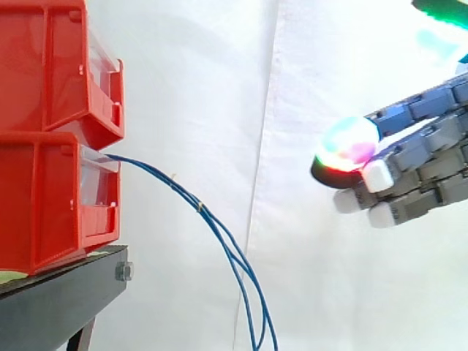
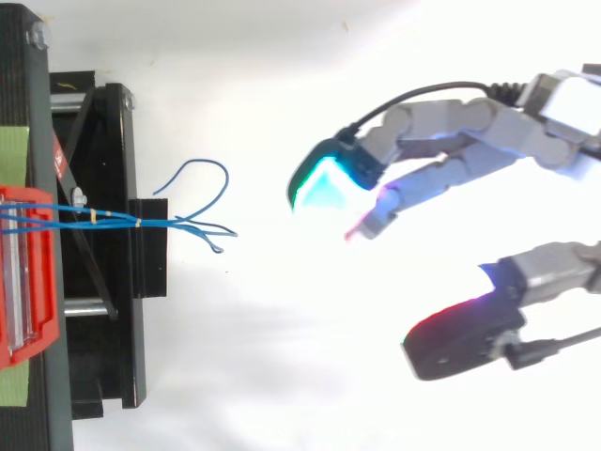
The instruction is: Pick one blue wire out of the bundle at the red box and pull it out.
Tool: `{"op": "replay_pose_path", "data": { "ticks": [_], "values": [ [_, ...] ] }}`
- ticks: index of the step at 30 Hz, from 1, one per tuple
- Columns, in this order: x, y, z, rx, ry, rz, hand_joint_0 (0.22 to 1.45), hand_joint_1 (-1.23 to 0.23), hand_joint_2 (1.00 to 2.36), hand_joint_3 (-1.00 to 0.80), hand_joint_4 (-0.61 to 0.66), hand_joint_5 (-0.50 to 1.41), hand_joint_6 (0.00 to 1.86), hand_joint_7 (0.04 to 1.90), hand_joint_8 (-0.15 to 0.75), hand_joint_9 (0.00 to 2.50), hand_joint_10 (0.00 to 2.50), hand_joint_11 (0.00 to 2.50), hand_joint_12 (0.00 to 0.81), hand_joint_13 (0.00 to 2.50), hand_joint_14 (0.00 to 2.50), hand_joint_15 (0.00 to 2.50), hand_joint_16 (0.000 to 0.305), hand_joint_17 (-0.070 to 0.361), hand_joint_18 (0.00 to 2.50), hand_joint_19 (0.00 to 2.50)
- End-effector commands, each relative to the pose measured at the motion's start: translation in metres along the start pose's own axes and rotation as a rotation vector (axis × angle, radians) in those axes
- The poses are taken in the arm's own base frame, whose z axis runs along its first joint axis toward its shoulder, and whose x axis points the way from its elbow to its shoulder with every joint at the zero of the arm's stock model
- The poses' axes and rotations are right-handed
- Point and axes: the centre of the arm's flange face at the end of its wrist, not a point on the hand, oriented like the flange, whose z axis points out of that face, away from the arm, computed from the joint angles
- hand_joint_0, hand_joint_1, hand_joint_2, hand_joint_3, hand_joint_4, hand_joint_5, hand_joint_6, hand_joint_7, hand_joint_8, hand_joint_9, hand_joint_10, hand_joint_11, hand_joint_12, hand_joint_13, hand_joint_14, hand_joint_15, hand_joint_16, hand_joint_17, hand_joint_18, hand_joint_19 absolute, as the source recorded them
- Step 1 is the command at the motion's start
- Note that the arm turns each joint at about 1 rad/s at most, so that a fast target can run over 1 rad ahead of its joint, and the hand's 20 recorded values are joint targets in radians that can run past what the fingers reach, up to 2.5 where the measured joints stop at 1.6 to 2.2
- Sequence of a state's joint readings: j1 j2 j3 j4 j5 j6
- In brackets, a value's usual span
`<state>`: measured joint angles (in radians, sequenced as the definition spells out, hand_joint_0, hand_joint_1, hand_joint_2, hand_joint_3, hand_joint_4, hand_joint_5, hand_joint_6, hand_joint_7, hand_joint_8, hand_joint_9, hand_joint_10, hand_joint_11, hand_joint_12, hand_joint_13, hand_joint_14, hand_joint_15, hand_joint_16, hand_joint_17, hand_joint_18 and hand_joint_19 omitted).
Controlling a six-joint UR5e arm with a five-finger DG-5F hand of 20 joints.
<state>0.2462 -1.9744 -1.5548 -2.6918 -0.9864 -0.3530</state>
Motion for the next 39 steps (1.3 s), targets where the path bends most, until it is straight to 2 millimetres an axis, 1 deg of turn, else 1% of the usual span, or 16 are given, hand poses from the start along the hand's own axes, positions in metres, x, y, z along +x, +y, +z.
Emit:
{"op": "replay_pose_path", "data": {
  "ticks": [1, 8, 12, 13, 14, 16, 17, 21, 22, 24, 25, 27, 30, 33, 37, 39],
  "values": [
    [0.007, -0.004, 0.012, -0.001, 0.0, 0.002, 0.45, -0.58, 1.0, -0.5, 0.34, -0.16, 0.5, 0.87, 0.339, 0.68, 0.01, 0.36, 0.46, 0.27, 0.0, 0.16, 0.068, 0.153, 0.17, 0.24],
    [0.007, -0.005, 0.018, -0.009, -0.012, -0.012, 0.45, -0.58, 1.0, -0.5, 0.35, -0.16, 0.5, 0.84, 0.33, 0.64, 0.01, 0.29, 0.456, 0.23, 0.0, 0.13, 0.069, 0.154, 0.1, 0.21],
    [0.01, -0.017, 0.022, 0.004, -0.026, -0.044, 0.45, -0.58, 1.0, -0.5, 0.35, -0.15, 0.5, 0.83, 0.328, 0.63, 0.01, 0.28, 0.454, 0.21, 0.0, 0.13, 0.069, 0.155, 0.08, 0.21],
    [0.012, -0.024, 0.025, 0.009, -0.029, -0.047, 0.45, -0.58, 1.0, -0.5, 0.35, -0.15, 0.5, 0.83, 0.326, 0.63, 0.01, 0.28, 0.454, 0.21, 0.0, 0.13, 0.069, 0.155, 0.08, 0.21],
    [0.018, -0.033, 0.037, 0.003, -0.036, -0.035, 0.45, -0.58, 1.0, -0.5, 0.35, -0.15, 0.5, 0.82, 0.327, 0.63, 0.01, 0.29, 0.454, 0.21, 0.0, 0.13, 0.069, 0.155, 0.08, 0.21],
    [0.021, -0.035, 0.045, 0.001, -0.038, -0.027, 0.45, -0.58, 1.0, -0.5, 0.35, -0.15, 0.5, 0.82, 0.329, 0.63, 0.01, 0.28, 0.454, 0.21, 0.0, 0.13, 0.069, 0.155, 0.08, 0.21],
    [0.024, -0.041, 0.05, 0.003, -0.037, -0.032, 0.45, -0.58, 1.0, -0.5, 0.35, -0.15, 0.5, 0.83, 0.328, 0.63, 0.01, 0.28, 0.454, 0.21, 0.0, 0.13, 0.069, 0.156, 0.08, 0.21],
    [0.028, -0.046, 0.059, 0.009, -0.038, -0.032, 0.45, -0.58, 1.0, -0.5, 0.35, -0.15, 0.5, 0.83, 0.329, 0.63, 0.01, 0.28, 0.454, 0.22, 0.0, 0.13, 0.069, 0.156, 0.09, 0.21],
    [0.031, -0.054, 0.063, 0.013, -0.039, -0.037, 0.45, -0.58, 1.0, -0.5, 0.35, -0.15, 0.5, 0.82, 0.332, 0.63, 0.01, 0.29, 0.455, 0.22, 0.0, 0.13, 0.069, 0.156, 0.09, 0.21],
    [0.033, -0.06, 0.071, 0.013, -0.042, -0.035, 0.45, -0.58, 1.0, -0.5, 0.35, -0.15, 0.5, 0.83, 0.332, 0.63, 0.01, 0.29, 0.455, 0.22, 0.0, 0.12, 0.069, 0.156, 0.09, 0.21],
    [0.033, -0.06, 0.071, 0.013, -0.042, -0.035, 0.45, -0.58, 1.0, -0.5, 0.35, -0.15, 0.5, 0.82, 0.331, 0.63, 0.01, 0.29, 0.455, 0.22, 0.0, 0.12, 0.069, 0.156, 0.09, 0.21],
    [0.038, -0.071, 0.081, 0.014, -0.038, -0.034, 0.45, -0.58, 1.0, -0.5, 0.35, -0.15, 0.5, 0.82, 0.329, 0.63, 0.01, 0.29, 0.456, 0.22, 0.0, 0.13, 0.07, 0.157, 0.09, 0.21],
    [0.04, -0.076, 0.088, 0.006, -0.03, -0.026, 0.45, -0.58, 1.0, -0.5, 0.34, -0.15, 0.5, 0.82, 0.328, 0.63, 0.01, 0.3, 0.456, 0.23, 0.0, 0.13, 0.07, 0.157, 0.09, 0.22],
    [0.037, -0.075, 0.092, -0.015, -0.041, -0.016, 0.45, -0.58, 1.0, -0.5, 0.35, -0.15, 0.5, 0.83, 0.33, 0.64, 0.01, 0.3, 0.456, 0.23, 0.0, 0.13, 0.07, 0.157, 0.11, 0.22],
    [0.052, -0.095, 0.102, -0.031, -0.041, -0.026, 0.46, -0.59, 1.0, -0.5, 0.36, -0.14, 0.5, 0.86, 0.335, 0.65, 0.01, 0.32, 0.453, 0.25, 0.0, 0.14, 0.069, 0.156, 0.12, 0.23],
    [0.062, -0.105, 0.117, -0.047, -0.04, -0.007, 0.46, -0.59, 1.0, -0.49, 0.37, -0.14, 0.5, 0.87, 0.333, 0.66, 0.01, 0.34, 0.452, 0.27, 0.0, 0.14, 0.069, 0.155, 0.14, 0.24]
  ]
}}
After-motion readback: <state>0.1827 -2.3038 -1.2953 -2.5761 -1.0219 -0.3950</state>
